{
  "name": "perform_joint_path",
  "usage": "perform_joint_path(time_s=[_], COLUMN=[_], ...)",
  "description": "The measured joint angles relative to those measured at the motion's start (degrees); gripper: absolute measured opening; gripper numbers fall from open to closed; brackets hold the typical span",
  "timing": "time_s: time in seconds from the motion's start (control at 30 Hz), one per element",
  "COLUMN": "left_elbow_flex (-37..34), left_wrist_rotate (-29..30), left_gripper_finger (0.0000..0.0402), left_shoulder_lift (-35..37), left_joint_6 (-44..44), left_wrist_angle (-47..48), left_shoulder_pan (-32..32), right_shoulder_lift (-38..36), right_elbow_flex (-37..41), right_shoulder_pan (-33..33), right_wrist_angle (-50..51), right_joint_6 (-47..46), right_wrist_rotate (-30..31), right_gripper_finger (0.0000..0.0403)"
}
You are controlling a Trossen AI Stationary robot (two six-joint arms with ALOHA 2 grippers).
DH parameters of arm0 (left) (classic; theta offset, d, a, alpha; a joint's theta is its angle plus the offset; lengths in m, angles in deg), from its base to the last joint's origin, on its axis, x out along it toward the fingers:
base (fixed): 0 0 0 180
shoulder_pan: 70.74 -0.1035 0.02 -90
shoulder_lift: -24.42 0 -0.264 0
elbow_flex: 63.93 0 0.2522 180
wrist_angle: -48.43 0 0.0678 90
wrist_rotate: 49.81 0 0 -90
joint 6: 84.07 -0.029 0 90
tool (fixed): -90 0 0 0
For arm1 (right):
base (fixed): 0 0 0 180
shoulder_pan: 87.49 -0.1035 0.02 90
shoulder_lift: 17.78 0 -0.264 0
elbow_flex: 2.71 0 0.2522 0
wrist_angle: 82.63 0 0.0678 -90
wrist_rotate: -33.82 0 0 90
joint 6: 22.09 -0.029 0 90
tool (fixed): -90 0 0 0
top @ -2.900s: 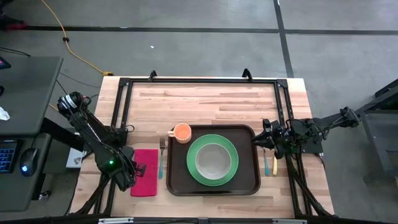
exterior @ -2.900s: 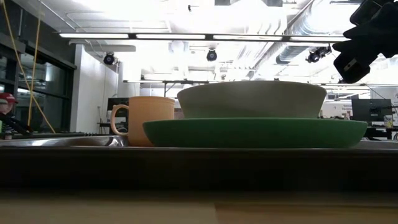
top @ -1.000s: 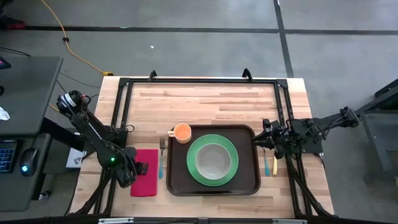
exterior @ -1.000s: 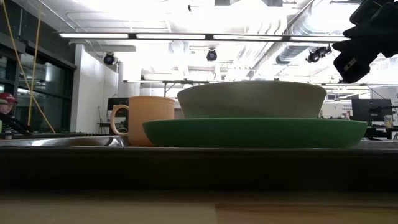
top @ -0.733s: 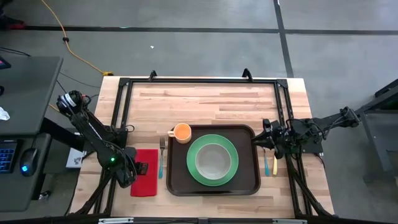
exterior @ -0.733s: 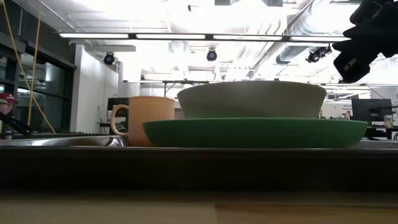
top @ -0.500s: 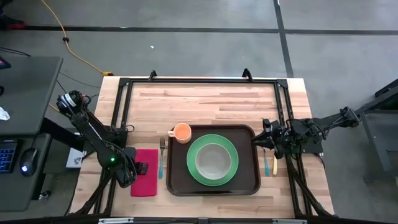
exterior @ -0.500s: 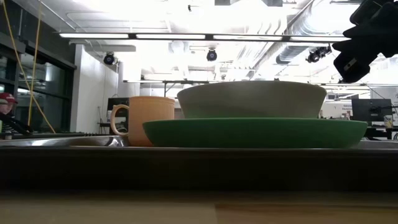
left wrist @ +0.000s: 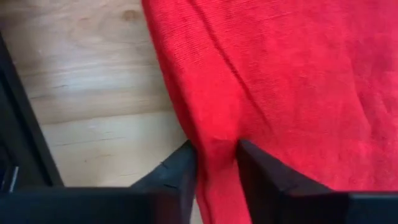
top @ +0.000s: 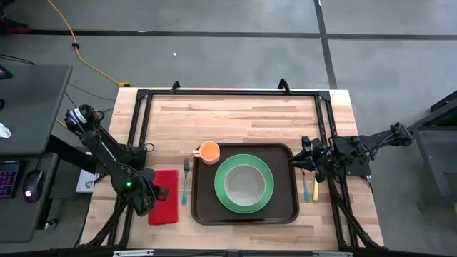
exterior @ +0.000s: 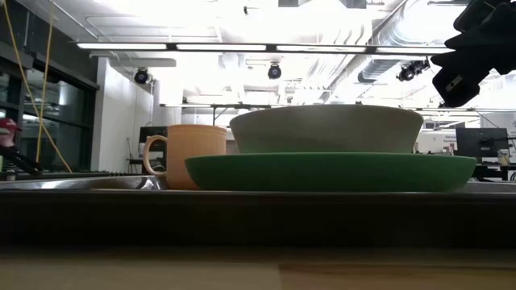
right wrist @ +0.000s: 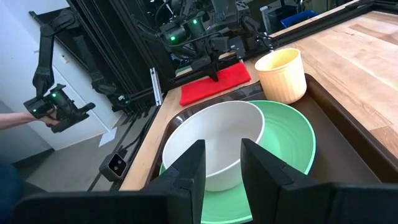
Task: Set up tray
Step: Put the red table napkin beside the plate on the brown serving tray
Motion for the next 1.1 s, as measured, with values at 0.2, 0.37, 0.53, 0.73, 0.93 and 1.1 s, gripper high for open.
perform_joint_path(time_s=[0.2, 0.37, 0.53, 0.73, 0.93, 1.1], left_elbow_flex=[-0.02, -0.02, -0.02, -0.31, -0.69, -0.5], left_wrist_rotate=[2.03, 2.5, 2.55, 2.63, 6.29, 8.55], left_gripper_finger=[0.006, 0.0017, 0.0014, 0.0014, 0.0012, 0.0012], left_shoulder_lift=[-0.2, -0.2, -0.15, 1.89, 5.87, 9.37], left_joint_6=[0.17, 0.31, 0.33, 0.39, -0.19, -0.37], left_wrist_angle=[0.37, 0.39, 0.37, 0.25, 1.43, 1.66], left_shoulder_pan=[-0.02, -0.02, -0.02, -0.07, -0.18, -0.13], right_shoulder_lift=[0.0, 0.0, 0.0, 0.0, 0.0, 0.0], right_elbow_flex=[0.0, 0.0, 0.0, 0.0, 0.0, 0.0], right_shoulder_pan=[0.02, 0.02, 0.01, 0.0, 0.01, 0.0], right_wrist_angle=[0.0, 0.0, 0.0, 0.0, -0.02, -0.26], right_joint_6=[-0.01, 0.0, -0.01, -0.02, 0.0, -0.67], right_wrist_rotate=[0.0, 0.0, -0.02, -0.02, -0.02, -0.03], right_gripper_finger=[0.0078, 0.0078, 0.0078, 0.0078, 0.0078, 0.0078])
